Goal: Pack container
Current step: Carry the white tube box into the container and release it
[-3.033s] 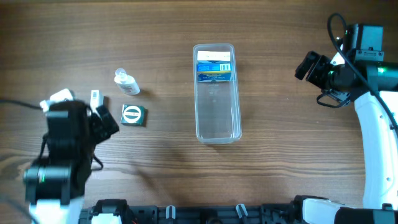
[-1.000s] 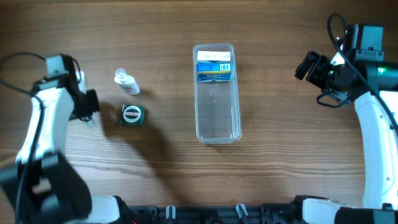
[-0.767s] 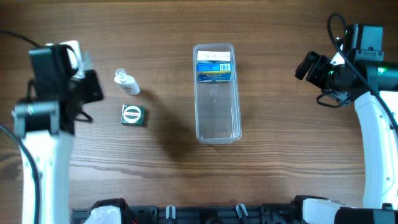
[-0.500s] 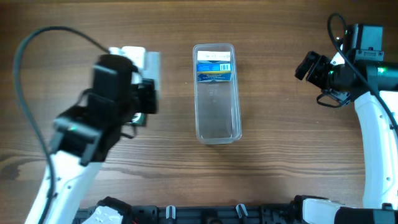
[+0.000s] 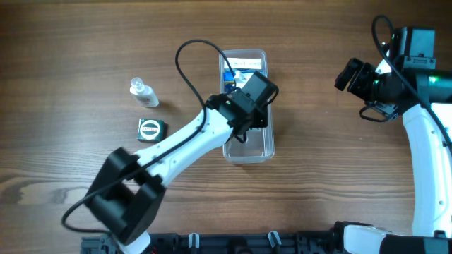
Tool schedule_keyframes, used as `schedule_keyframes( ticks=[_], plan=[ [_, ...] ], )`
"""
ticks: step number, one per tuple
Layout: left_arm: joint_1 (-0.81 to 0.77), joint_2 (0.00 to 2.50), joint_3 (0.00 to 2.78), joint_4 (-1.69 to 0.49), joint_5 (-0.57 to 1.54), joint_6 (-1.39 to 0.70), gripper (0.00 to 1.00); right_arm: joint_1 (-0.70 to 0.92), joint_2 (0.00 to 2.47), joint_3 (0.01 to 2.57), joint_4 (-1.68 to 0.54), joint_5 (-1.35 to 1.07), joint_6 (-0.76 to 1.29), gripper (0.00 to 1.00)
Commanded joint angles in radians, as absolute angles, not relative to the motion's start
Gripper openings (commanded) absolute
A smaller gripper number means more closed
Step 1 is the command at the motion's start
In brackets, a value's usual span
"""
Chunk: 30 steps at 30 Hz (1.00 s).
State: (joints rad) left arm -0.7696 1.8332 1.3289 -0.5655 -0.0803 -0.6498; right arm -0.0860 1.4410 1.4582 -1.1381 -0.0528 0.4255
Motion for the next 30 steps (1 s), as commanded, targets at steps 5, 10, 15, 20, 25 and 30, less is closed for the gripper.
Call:
schedule_keyframes(
  ticks=[5,10,15,20,25,30],
  plan=[
    [-0.771,1.913,1.333,-0.492,-0.106,-0.771,0.09,-0.089,1.448,1.455,-1.137,-0.069,0.422,1.0],
    [-0.771,1.914,1.333,-0.477,-0.107,-0.767,0.25,-0.089,1.448,1.455,-1.137,-0.069,0.422,1.0],
    [-0.77,1.913,1.333,-0.473,-0.106,-0.763,0.44,-0.089,1.448,1.455,-1.137,-0.069,0.422,1.0],
    [-0.77,1.913,1.334,-0.459,-0.106,-0.763,0.45,-0.089,1.448,1.455,-1.137,-0.069,0.421,1.0],
    [-0.767,1.806,1.354,-0.504,-0.106,-0.641,0.41,-0.089,1.448,1.455,-1.137,-0.069,0.422,1.0],
    [-0.721,1.561,1.385,-0.733,-0.351,-0.504,0.59,-0.089,1.448,1.455,-1.137,-0.069,0.422,1.0]
  ],
)
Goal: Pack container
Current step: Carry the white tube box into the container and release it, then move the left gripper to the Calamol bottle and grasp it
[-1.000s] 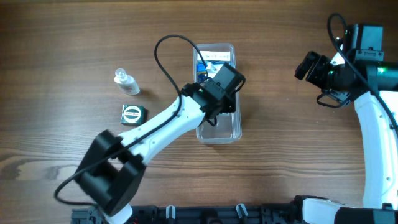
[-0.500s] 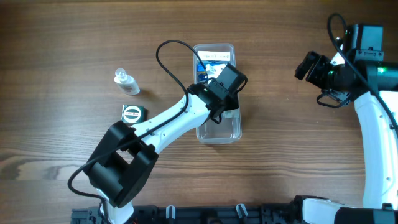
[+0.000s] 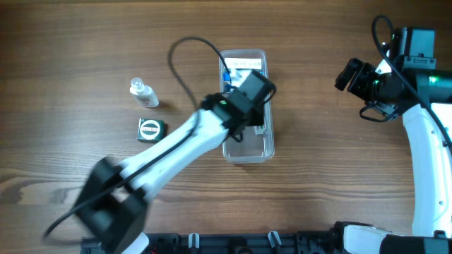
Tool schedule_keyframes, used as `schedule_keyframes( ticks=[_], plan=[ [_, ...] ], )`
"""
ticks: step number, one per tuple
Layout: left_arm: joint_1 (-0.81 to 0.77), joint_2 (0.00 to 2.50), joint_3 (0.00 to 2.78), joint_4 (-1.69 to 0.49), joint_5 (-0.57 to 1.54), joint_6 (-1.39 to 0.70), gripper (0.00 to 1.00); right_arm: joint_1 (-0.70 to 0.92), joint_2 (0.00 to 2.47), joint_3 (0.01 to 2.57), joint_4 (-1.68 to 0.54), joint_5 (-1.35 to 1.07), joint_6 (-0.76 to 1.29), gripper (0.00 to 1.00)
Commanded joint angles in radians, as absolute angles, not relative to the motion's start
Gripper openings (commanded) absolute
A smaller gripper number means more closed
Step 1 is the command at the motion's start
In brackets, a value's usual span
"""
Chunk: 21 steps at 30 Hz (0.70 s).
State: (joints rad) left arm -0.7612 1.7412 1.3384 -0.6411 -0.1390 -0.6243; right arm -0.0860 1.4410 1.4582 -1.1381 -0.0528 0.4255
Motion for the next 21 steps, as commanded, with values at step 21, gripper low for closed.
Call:
schedule_keyframes(
  ticks=[21],
  plan=[
    [-0.206,1.458,1.112,-0.98,-0.191,-0.391,0.77,-0.089,1.448,1.455,-1.137,-0.069,0.422,1.0]
  ],
)
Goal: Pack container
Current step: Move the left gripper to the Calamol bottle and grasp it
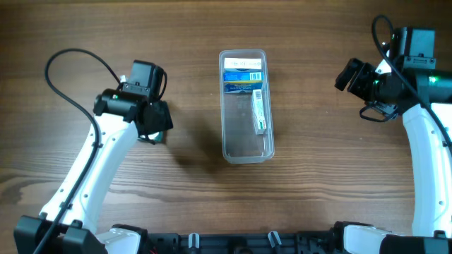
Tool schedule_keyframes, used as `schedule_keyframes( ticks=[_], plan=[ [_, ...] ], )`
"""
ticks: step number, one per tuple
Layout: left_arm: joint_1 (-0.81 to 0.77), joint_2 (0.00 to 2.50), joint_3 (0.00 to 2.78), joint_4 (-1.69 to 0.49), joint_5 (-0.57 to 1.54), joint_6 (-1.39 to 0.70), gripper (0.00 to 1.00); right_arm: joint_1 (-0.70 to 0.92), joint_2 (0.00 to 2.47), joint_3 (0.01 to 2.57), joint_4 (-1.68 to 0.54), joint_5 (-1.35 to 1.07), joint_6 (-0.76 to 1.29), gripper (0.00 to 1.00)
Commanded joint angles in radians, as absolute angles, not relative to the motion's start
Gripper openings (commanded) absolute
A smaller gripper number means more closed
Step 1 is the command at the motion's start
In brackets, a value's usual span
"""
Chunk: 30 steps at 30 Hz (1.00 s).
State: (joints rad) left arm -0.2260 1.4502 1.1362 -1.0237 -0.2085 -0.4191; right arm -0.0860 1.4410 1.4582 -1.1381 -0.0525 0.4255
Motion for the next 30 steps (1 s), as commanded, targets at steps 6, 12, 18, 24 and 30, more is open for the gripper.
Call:
schedule_keyframes(
  ticks=[6,12,18,24,30],
  plan=[
    [-0.168,1.458,1.113,-0.703,-0.19,-0.316,0.82,-0.089,1.448,1.455,-1.137,-0.069,0.421,1.0],
    [-0.091,1.464,1.142,-0.554,-0.194,-0.22,0.75,-0.089,1.448,1.455,-1.137,-0.069,0.422,1.0],
    [0.061,1.531,1.142,-0.509,0.007,-0.157,0.76,-0.089,1.448,1.455,-1.137,-0.069,0.422,1.0],
    [0.041,1.535,1.142,-0.497,0.044,-0.1,0.8,-0.089,1.448,1.455,-1.137,-0.069,0.422,1.0],
    [0.041,1.565,1.142,-0.507,0.044,-0.081,0.79,-0.089,1.448,1.455,-1.137,-0.069,0.422,1.0]
  ],
)
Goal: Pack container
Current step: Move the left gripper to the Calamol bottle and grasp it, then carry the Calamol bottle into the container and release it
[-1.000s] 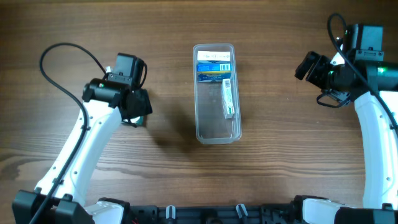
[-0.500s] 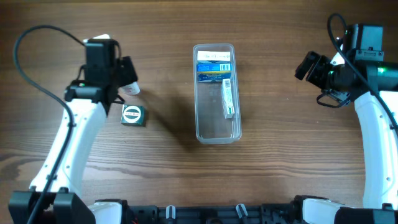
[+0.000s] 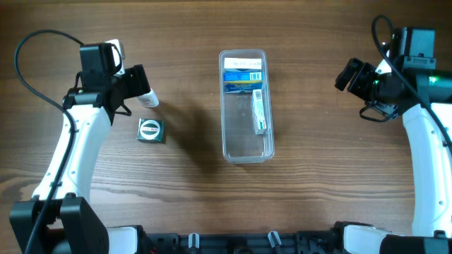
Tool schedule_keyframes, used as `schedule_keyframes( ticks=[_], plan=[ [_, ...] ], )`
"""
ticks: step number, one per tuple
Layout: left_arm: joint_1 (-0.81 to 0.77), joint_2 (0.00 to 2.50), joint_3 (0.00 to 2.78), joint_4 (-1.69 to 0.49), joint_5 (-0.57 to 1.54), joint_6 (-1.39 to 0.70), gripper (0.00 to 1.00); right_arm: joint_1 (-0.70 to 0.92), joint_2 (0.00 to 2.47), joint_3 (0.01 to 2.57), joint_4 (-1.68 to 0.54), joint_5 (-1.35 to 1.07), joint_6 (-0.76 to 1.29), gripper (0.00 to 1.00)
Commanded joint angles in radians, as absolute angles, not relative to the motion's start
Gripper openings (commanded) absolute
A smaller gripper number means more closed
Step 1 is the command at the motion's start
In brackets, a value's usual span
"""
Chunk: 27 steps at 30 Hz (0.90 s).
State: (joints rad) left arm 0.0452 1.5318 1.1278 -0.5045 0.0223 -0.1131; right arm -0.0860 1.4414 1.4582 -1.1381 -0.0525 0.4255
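Note:
The clear plastic container [image 3: 227, 141] lies in the middle of the table. Inside it are a blue-and-white packet [image 3: 242, 74] at the far end and a white tube [image 3: 260, 113] along the right wall. A small clear bottle [image 3: 148, 99] and a black tape measure [image 3: 150, 130] lie to the left of it. My left gripper [image 3: 135, 86] hovers over the top of the bottle, covering its cap, with its fingers spread. My right gripper [image 3: 351, 75] is held off at the far right with nothing in it; its jaws are not clear.
The left arm's black cable [image 3: 28, 53] loops over the table's far left. The right arm's white link [image 3: 424, 162] runs down the right edge.
My left gripper has moved from over the tape measure up to the small bottle, and the tape measure shows in full again. The container and the right arm are unchanged.
At first my left arm reached across into the container, hiding part of its contents, and stayed there a second later. Then it was back at the left over the tape measure, with the white tube lying in the container. Now it is over the bottle.

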Motion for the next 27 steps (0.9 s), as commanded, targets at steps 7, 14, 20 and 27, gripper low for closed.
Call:
schedule_keyframes(
  ticks=[7,14,20,27],
  plan=[
    [0.041,1.625,1.142,-0.5,0.093,-0.023,0.62,-0.089,1.448,1.455,-1.137,-0.069,0.422,1.0],
    [0.041,1.624,1.142,-0.488,0.089,0.024,0.37,-0.089,1.448,1.455,-1.137,-0.069,0.422,1.0],
    [0.027,1.602,1.162,-0.5,0.089,0.023,0.24,-0.089,1.448,1.455,-1.137,-0.069,0.422,1.0],
    [-0.107,1.523,1.345,-0.718,0.065,0.049,0.21,-0.089,1.448,1.455,-1.137,-0.069,0.422,1.0]
  ],
)
